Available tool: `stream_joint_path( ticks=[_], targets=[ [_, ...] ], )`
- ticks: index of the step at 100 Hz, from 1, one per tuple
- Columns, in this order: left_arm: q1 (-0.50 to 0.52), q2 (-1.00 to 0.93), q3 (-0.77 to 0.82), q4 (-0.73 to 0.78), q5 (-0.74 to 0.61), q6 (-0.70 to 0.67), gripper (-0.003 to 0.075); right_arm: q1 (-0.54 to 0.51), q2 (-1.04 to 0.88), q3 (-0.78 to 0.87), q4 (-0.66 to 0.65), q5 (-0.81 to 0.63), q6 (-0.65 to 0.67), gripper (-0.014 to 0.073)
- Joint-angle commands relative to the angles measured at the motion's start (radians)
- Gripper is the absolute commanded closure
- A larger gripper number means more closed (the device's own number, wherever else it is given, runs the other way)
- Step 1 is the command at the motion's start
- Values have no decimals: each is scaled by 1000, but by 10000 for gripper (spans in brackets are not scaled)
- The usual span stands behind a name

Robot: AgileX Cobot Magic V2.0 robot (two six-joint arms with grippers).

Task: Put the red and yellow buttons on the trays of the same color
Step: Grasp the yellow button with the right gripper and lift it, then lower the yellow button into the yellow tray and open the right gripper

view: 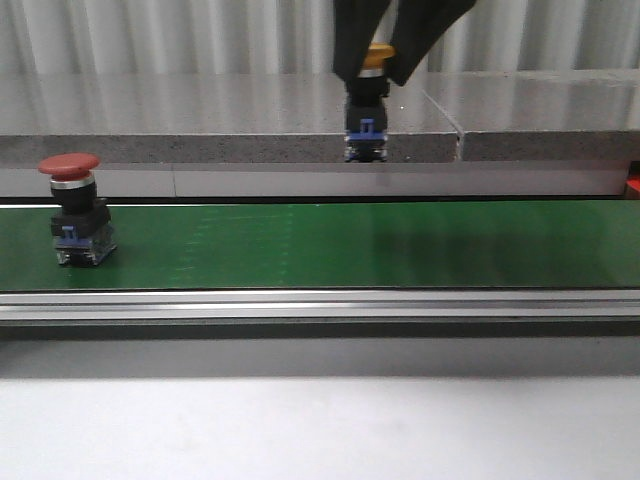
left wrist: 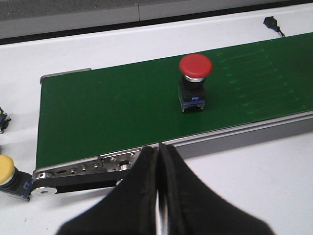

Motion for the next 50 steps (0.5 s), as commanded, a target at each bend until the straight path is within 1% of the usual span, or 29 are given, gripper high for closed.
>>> stream_joint_path(
  ticks=[1,14,32,43,50],
  targets=[
    [-7,4,-29,-17,-63,-1,741,-37,-113,30,5,-47,15,547],
    [-7,4,-29,-17,-63,-1,741,-114,-212,135,5,-64,78,547],
    [-7,4,-29,-17,-63,-1,741,-248,-358,307,5,-93,102,547],
    [-7,4,-29,-17,-63,-1,741,-356,-447,414,5,-109,108,547],
    [-7,4,-29,-17,-63,-1,741,-438,-494,477,5,-123,137,547]
  ],
)
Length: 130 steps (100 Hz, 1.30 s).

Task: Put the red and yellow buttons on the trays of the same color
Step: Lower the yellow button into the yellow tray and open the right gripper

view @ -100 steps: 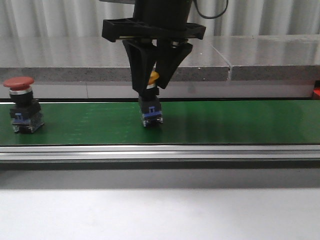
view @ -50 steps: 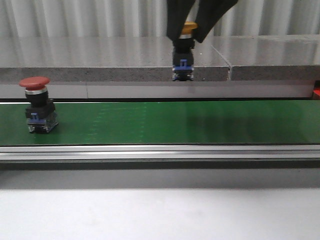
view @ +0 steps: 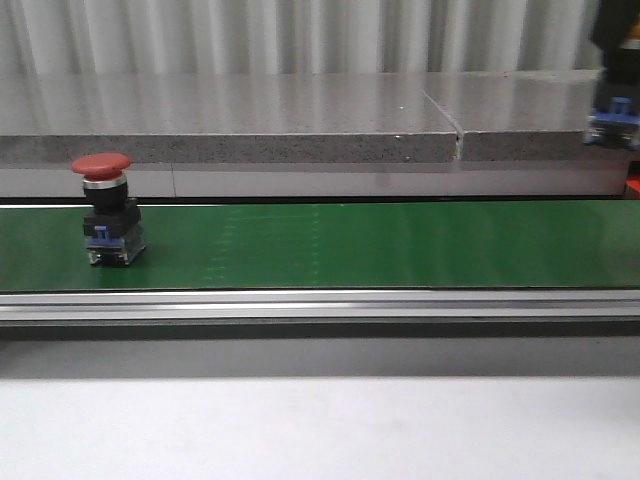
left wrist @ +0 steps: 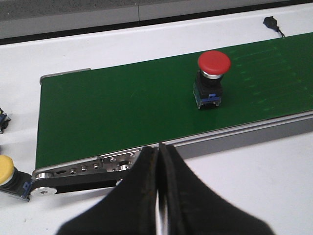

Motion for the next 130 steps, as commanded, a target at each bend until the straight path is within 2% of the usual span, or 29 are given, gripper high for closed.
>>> stream_joint_path(
  ticks=[1,27,65,86,130],
  targets=[
    [-7,4,-29,-17,-63,-1,741,-104,-89,49,5,-59,30,547],
    [-7,4,-29,-17,-63,-1,741,-442,-169,211,5,-109,43,547],
    [-7,4,-29,-17,-64,-1,741,-720,-166,353,5,-285,146,547],
    [-7,4,-29,-17,-64,-1,741,-754,-148,395,6,-357,165,547],
    [-7,4,-29,-17,-66,-1,741,-754,35,395,16,-394,165,547]
  ],
)
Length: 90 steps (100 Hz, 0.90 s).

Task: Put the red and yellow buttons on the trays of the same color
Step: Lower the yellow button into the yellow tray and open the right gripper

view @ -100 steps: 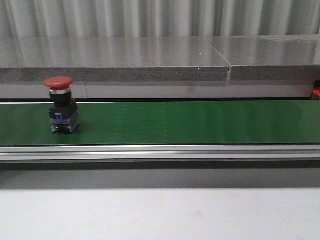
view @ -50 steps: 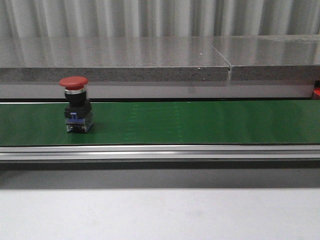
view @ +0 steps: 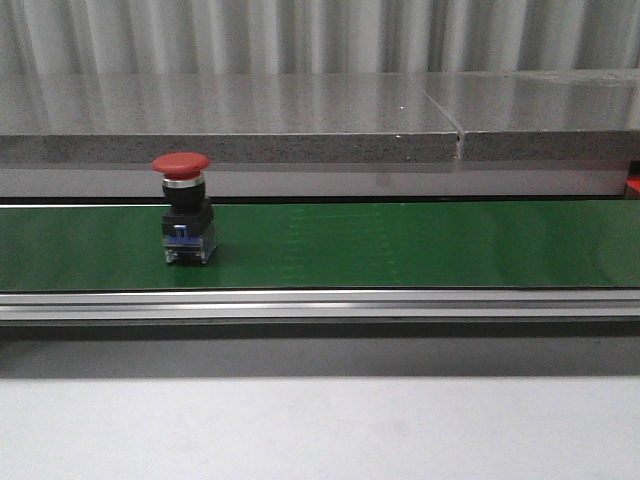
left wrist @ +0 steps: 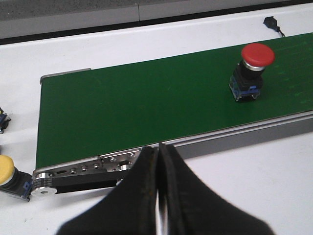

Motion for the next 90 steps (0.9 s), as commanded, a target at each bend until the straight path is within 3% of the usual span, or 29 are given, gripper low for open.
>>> stream_joint_path(
  ticks=[1,14,26,45,52,90],
  targets=[
    [-7,4,-29,-17,-66,-1,741,-5,2,-22,6,-47,2,547],
    [-7,4,-29,-17,-66,-1,741,-5,34,-22,6,-45,2,546],
    [-7,4,-29,-17,-66,-1,741,-5,43,-22,6,-29,1,483],
    [-7,4,-29,-17,-66,-1,741,-5,43,-22,7,-29,-9,178],
    [-7,4,-29,-17,-66,-1,741,-5,38,-22,12,-37,-9,122],
    [-7,4,-29,-17,-66,-1,741,0,-146,-22,12,-89,-11,125]
  ],
)
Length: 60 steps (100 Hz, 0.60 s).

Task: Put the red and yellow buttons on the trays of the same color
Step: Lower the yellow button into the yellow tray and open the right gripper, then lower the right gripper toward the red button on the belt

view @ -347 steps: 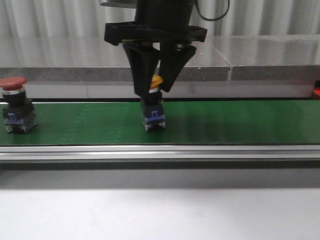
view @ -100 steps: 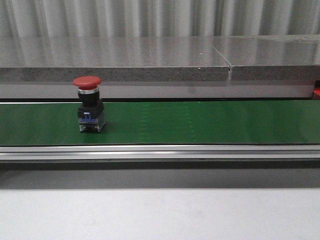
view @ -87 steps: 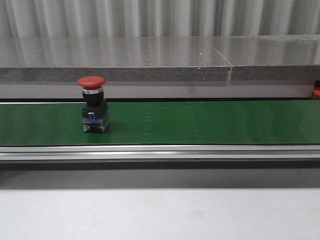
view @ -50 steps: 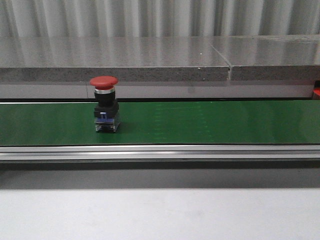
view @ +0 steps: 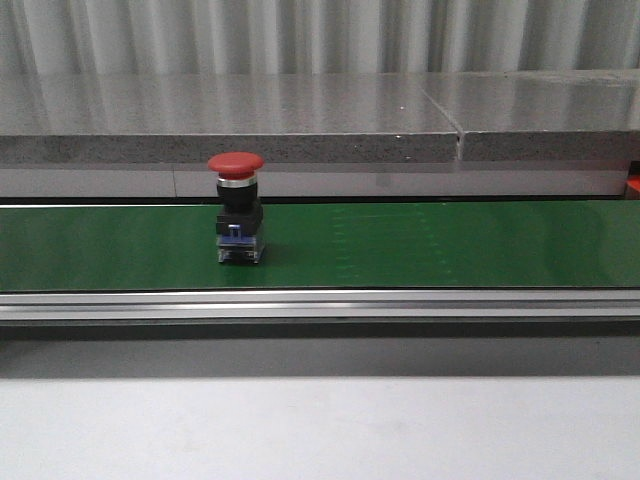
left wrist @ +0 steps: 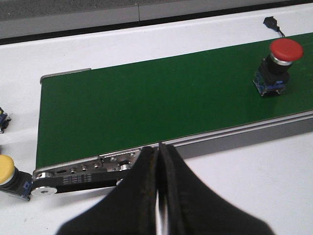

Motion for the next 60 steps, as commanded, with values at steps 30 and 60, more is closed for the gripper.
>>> stream_joint_path(
  ticks=[30,60],
  targets=[
    [-7,4,-29,-17,-66,-1,741,180,-185,-50,0,8,-124,125],
    [-7,4,-29,-17,-66,-1,741,478,-163,-152,1,115,-232,120]
  ],
)
